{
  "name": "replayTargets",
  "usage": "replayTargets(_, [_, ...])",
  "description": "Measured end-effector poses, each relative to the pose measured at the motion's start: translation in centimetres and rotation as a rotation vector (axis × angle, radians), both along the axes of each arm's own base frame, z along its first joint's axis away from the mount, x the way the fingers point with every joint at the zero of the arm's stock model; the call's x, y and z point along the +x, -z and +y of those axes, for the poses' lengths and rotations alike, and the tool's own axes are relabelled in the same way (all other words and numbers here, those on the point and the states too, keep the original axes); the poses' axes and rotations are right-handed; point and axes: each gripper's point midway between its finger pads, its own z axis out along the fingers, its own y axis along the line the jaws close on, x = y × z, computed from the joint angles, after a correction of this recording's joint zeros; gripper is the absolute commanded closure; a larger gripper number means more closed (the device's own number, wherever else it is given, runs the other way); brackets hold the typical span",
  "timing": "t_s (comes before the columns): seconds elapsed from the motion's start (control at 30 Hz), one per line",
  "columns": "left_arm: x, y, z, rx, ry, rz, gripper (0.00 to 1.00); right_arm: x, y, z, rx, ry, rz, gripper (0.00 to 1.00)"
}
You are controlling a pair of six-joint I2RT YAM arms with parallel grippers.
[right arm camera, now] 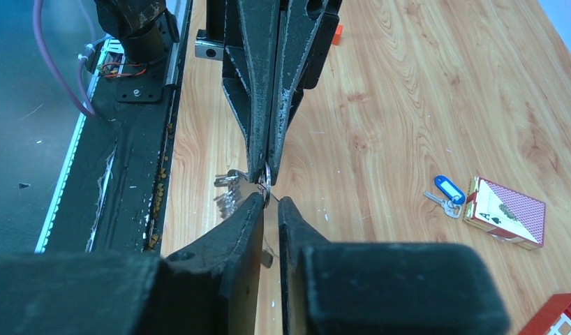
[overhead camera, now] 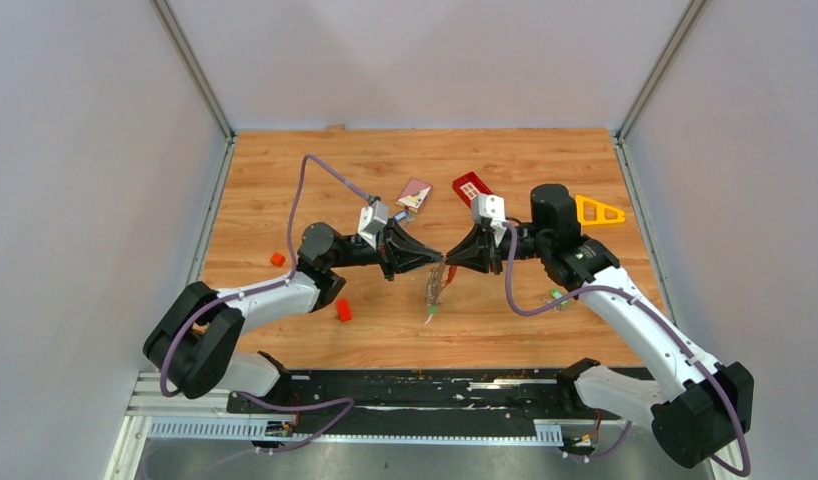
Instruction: Put the keys on the keyring
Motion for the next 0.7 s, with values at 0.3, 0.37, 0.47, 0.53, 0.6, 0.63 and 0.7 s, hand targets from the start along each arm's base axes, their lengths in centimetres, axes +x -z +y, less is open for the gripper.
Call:
replayTargets(0.3, [0.2, 0.3, -0.1, 0.005, -0.005, -0.002, 0.95, 0.1, 0.2, 0.0, -0.007, 0.012, 0.011, 1.00])
replayTargets(0.37, [0.3, 0.6, -0.1, 0.016, -0.010, -0.014, 0.80, 0.1, 0.4, -0.1, -0.023, 0.018, 0.006, 1.00])
replayTargets(0.47, [0.5, 1.4, -0.2, 0.066, -0.023, -0.041, 0.60, 0.2, 0.7, -0.3, -0.077, 0.030, -0.003, 1.00])
replayTargets(0.53, [0.9, 1.8, -0.2, 0.117, -0.038, -0.078, 0.53, 0.5, 0.6, -0.3, -0.124, 0.038, -0.022, 1.00])
replayTargets(0.6, [1.6, 1.7, -0.3, 0.165, -0.056, -0.128, 0.49, 0.9, 0.5, -0.3, -0.166, 0.044, -0.044, 1.00])
replayTargets(0.63, [2.0, 1.3, -0.3, 0.186, -0.067, -0.158, 0.47, 1.0, 0.5, -0.4, -0.189, 0.048, -0.052, 1.00])
replayTargets(0.7, [2.5, 0.7, -0.3, 0.218, -0.080, -0.212, 0.45, 1.2, 1.1, -0.5, -0.240, 0.056, -0.060, 1.00])
